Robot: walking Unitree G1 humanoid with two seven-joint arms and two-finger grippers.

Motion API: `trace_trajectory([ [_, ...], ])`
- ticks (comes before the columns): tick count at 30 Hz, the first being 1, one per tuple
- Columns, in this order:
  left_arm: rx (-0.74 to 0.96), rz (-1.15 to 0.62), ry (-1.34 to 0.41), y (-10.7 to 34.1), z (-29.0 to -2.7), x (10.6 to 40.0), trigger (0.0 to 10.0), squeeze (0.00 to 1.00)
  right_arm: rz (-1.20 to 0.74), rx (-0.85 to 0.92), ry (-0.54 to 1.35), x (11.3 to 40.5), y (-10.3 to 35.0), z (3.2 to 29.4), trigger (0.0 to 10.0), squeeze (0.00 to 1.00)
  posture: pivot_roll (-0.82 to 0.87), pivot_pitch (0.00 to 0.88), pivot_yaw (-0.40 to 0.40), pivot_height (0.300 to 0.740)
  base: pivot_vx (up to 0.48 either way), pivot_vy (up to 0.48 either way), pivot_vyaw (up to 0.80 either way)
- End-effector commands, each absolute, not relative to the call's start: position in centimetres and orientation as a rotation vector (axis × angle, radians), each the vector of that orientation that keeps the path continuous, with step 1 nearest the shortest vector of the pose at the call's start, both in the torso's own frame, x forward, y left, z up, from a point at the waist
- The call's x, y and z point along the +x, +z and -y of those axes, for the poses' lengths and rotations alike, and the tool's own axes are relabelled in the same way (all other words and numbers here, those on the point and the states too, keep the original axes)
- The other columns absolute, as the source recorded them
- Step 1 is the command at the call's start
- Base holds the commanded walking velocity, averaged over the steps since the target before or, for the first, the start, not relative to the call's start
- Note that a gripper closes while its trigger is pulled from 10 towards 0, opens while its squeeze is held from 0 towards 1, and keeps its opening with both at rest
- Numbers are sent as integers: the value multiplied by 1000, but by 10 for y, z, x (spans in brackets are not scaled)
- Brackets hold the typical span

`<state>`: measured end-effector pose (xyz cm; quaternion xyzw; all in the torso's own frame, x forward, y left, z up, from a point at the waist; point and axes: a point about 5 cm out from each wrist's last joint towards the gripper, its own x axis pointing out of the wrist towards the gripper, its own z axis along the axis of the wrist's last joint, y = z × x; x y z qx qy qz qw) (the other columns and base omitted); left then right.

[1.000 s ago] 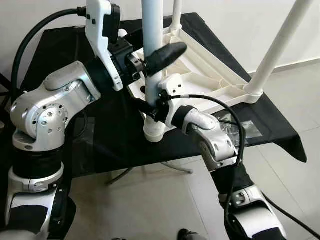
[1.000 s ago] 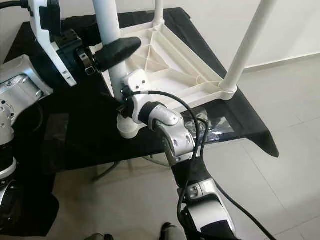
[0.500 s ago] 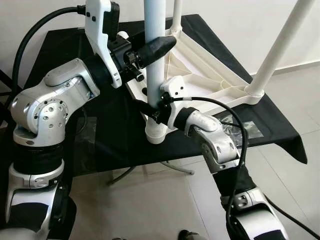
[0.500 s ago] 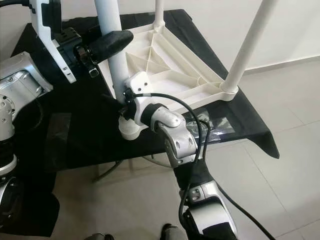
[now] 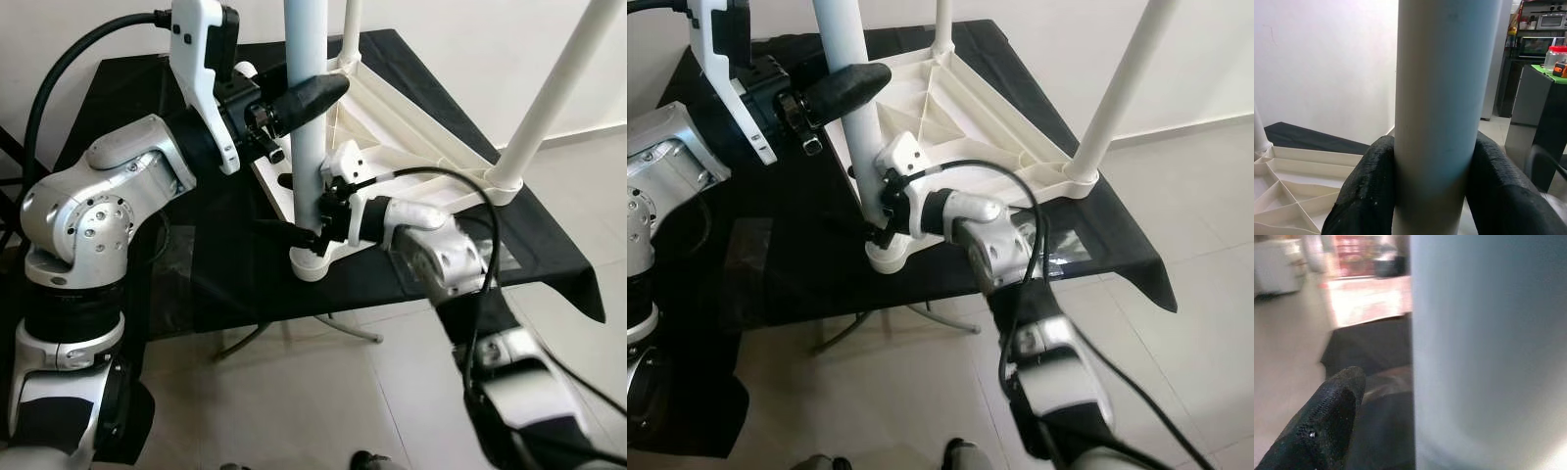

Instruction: Building children table

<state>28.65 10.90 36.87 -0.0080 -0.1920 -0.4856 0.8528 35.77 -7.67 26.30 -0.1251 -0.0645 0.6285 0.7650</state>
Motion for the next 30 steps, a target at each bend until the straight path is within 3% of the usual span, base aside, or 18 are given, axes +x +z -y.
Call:
trace_trajectory([
  [1,-17,398,-1126,367,-98,276,0,0,153,-291,1465,355,264,76,10000,0,27,181,31,740,0,0,0],
  [11,-6,377,-1151,365,-94,272,0,0,97,-342,1588,363,278,74,10000,0,49,197,44,740,0,0,0],
  [12,-5,373,-1157,365,-93,272,0,0,93,-342,1593,364,279,74,0,0,56,205,46,740,0,0,0],
  [22,8,363,-1188,365,-87,270,0,0,71,-343,1660,366,276,74,0,0,57,220,58,740,0,0,0],
  [27,15,393,-1166,367,-89,272,0,0,112,-338,1542,372,271,73,0,0,44,219,55,740,0,0,0],
  [28,6,396,-1140,367,-92,274,10000,1000,131,-314,1485,374,269,72,0,0,36,222,54,740,0,0,0],
  [30,-21,396,-1103,368,-96,277,10000,1000,148,-286,1434,374,266,73,0,0,30,222,52,740,0,0,0],
])
